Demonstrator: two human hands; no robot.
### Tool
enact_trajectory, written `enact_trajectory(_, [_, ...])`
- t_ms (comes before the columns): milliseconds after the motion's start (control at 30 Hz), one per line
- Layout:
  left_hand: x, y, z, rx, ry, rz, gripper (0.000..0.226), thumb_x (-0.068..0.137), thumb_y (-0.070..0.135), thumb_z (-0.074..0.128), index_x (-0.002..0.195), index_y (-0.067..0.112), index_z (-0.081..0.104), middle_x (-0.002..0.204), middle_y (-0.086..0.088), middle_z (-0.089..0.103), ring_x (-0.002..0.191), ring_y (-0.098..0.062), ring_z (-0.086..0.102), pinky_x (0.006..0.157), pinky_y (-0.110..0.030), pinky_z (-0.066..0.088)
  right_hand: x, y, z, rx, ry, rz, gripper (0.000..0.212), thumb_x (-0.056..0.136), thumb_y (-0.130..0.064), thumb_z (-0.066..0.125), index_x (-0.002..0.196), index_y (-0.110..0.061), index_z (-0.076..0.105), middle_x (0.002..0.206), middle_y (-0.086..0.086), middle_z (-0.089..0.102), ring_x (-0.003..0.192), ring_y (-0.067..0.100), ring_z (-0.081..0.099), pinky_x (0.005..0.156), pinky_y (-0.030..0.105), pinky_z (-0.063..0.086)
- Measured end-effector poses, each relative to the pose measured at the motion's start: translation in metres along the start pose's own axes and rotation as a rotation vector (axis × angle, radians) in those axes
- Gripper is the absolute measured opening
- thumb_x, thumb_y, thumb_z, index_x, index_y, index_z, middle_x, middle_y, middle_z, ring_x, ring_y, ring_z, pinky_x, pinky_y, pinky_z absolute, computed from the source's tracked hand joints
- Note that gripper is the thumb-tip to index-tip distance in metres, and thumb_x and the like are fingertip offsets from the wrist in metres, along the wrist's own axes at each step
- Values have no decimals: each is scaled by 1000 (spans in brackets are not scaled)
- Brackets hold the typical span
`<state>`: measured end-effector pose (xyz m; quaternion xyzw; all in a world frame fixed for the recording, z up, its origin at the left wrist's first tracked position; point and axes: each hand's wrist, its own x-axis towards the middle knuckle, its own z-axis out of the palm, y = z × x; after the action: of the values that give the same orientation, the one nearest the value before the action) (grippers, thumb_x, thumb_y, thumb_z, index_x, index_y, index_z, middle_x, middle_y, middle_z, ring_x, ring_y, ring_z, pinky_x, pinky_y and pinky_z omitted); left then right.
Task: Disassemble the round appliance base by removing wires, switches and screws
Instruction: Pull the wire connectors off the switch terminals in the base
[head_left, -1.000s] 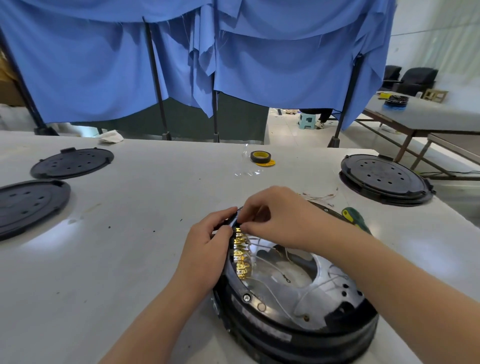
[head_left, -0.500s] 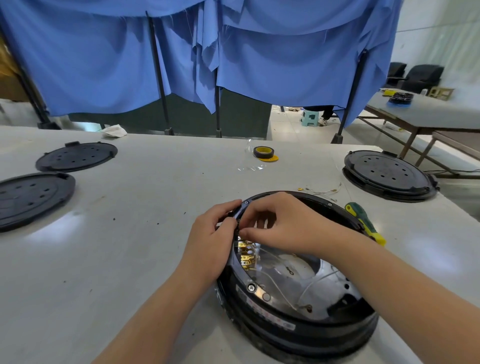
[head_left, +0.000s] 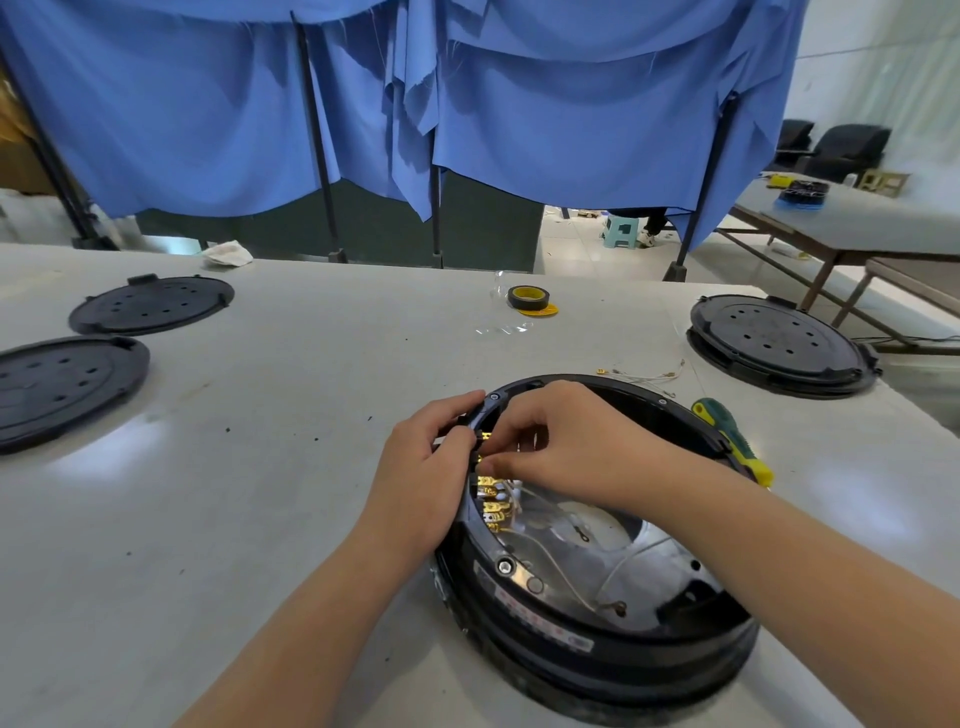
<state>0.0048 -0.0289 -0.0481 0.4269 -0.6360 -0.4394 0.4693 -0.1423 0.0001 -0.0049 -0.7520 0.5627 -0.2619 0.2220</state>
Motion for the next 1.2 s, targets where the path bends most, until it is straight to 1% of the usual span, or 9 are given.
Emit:
enact_trajectory(100, [0, 0, 1, -12, -3, -5, 40, 89, 0, 45, 117, 20, 66, 113, 5, 68, 103, -5, 63, 84, -15, 48, 0, -1, 0, -18, 2, -2, 4, 78, -31, 75, 74, -29, 74, 66, -9, 69, 62, 3, 62, 59, 18, 49])
enact_trajectory(267, [0, 0, 0, -9, -5, -1, 41, 90, -1, 45, 117, 20, 66, 111, 7, 68, 100, 2, 62, 76, -5, 47, 0, -2, -1, -27, 0, -15, 4, 79, -26, 75, 77, -22, 75, 70, -6, 71, 65, 4, 63, 64, 22, 52])
enact_trajectory(433, [0, 1, 0, 3, 3, -4, 41, 90, -1, 45, 117, 20, 66, 114, 5, 68, 107, -7, 62, 90, -20, 48, 0, -3, -2, -51, -10, -30, 3, 79, -23, 74, 77, -20, 74, 73, -5, 70, 70, 8, 63, 70, 31, 54])
enact_trajectory(500, [0, 2, 0, 8, 3, -7, 41, 89, -1, 45, 117, 20, 66, 115, 4, 68, 108, -8, 61, 91, -21, 47, -1, -4, -2, -50, -7, -27, 5, 79, -24, 74, 75, -22, 74, 71, -5, 71, 68, 7, 63, 69, 32, 55])
enact_trajectory(700, [0, 2, 0, 15, 3, -12, 41, 89, 0, 45, 117, 21, 66, 115, 5, 68, 107, -7, 61, 93, -24, 48, -2, -2, -3, -45, -8, -17, 6, 79, -25, 74, 75, -20, 73, 71, -4, 71, 68, 7, 65, 69, 30, 55])
enact_trajectory(867, [1, 0, -1, 22, 3, -6, 41, 89, 1, 46, 116, 23, 67, 114, 6, 68, 107, -7, 61, 92, -23, 47, -2, 1, -7, -22, -25, 1, 5, 78, -28, 75, 76, -23, 74, 73, -4, 71, 69, 8, 64, 64, 21, 52])
enact_trajectory(1000, [1, 1, -1, 40, -8, 13, 40, 89, 2, 46, 115, 24, 68, 110, 10, 69, 102, -2, 62, 85, -16, 47, -2, 2, -14, 60, 20, 3, 4, 79, -27, 74, 77, -29, 73, 74, -6, 72, 72, 10, 67, 66, 24, 54])
enact_trajectory(1100, [0, 1, -1, 52, -20, 23, 41, 89, 3, 46, 112, 28, 68, 105, 18, 67, 98, 6, 61, 76, -5, 45, 0, 2, -22, 58, 97, 1, 2, 79, -30, 74, 77, -30, 73, 70, -12, 71, 62, 4, 63, 58, 14, 49])
enact_trajectory(1200, [0, 1, -1, 43, -15, 19, 42, 89, 3, 47, 104, 37, 67, 104, 22, 66, 97, 8, 60, 73, -2, 43, 2, -1, -40, 57, 178, -19, 3, 79, -32, 74, 78, -30, 74, 73, -17, 69, 59, 3, 61, 56, 10, 47])
